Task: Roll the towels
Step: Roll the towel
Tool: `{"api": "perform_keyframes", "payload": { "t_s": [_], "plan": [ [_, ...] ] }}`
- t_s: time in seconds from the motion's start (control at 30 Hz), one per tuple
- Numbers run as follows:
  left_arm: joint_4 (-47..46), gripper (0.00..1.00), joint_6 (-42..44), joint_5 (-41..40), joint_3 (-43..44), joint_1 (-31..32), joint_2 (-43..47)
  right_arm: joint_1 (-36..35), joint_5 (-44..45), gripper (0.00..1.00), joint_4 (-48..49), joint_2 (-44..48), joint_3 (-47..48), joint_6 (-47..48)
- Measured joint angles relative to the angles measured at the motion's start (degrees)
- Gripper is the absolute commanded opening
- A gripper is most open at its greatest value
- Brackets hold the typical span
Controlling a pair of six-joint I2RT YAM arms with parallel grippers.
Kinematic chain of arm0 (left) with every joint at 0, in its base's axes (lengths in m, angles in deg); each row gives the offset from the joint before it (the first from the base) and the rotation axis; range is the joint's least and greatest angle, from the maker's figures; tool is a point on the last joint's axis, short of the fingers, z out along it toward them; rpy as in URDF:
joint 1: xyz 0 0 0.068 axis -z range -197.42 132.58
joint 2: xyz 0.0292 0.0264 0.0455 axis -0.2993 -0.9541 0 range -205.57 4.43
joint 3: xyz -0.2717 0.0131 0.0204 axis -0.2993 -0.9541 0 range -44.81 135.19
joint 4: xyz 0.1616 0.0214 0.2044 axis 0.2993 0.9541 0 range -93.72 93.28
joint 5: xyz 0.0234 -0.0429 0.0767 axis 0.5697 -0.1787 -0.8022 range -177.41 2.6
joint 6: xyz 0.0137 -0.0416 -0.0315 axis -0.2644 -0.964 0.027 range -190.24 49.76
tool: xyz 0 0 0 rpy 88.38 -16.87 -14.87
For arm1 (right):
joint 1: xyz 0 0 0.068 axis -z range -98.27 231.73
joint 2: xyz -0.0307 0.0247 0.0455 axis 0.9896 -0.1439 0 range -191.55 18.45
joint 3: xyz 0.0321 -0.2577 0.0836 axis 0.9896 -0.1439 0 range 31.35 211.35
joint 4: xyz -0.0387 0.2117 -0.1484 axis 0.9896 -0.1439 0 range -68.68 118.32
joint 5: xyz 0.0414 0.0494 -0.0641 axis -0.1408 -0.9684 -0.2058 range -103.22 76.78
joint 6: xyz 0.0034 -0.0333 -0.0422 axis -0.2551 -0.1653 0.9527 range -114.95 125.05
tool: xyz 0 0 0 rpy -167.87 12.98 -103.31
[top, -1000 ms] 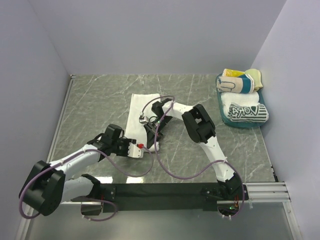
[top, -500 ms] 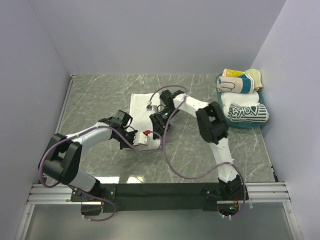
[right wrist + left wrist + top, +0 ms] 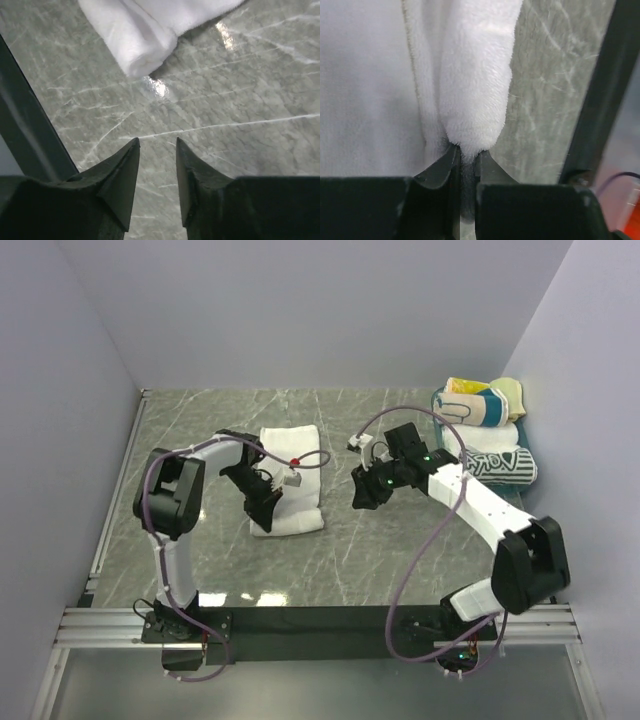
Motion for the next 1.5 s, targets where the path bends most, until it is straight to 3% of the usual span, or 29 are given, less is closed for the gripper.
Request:
{"api": "perform_keyframes", "payload": {
  "t_s": [0.17,0.33,0.53,0.8,1.1,1.3,1.5],
  "plan": [
    [8.66,0.01,-1.73,1.84,8.22,-0.98,-7.91,-2.89,3.04,0.38,1.31,4.37,-1.14,3.63],
    [14.29,0.01,-2.03,2.38,13.29,-1.11,-12.61,-14.21,10.56,0.5,4.09,3.45,-2.78,7.04],
    [17.2,0.02,-2.03,3.76,15.08,-1.68,-15.15,-26.16,20.61,0.58,13.35,-2.36,-2.58,11.26],
    [18.1,0.1,-2.23,5.33,15.3,-2.86,-16.11,-29.35,27.54,0.58,24.24,-13.16,-2.32,17.81],
    [18.08,0.12,-3.23,5.57,15.3,-3.65,-16.22,-29.59,26.38,0.41,26.25,-19.56,-0.35,22.95],
    [17.92,0.16,-3.63,6.38,14.21,-5.33,-16.17,-29.4,23.15,0.02,20.31,-22.14,4.74,24.94],
    [15.93,0.33,-4.0,8.0,10.43,-8.59,-14.38,-28.13,14.82,0.0,10.67,-24.81,11.17,24.37]
  ]
}}
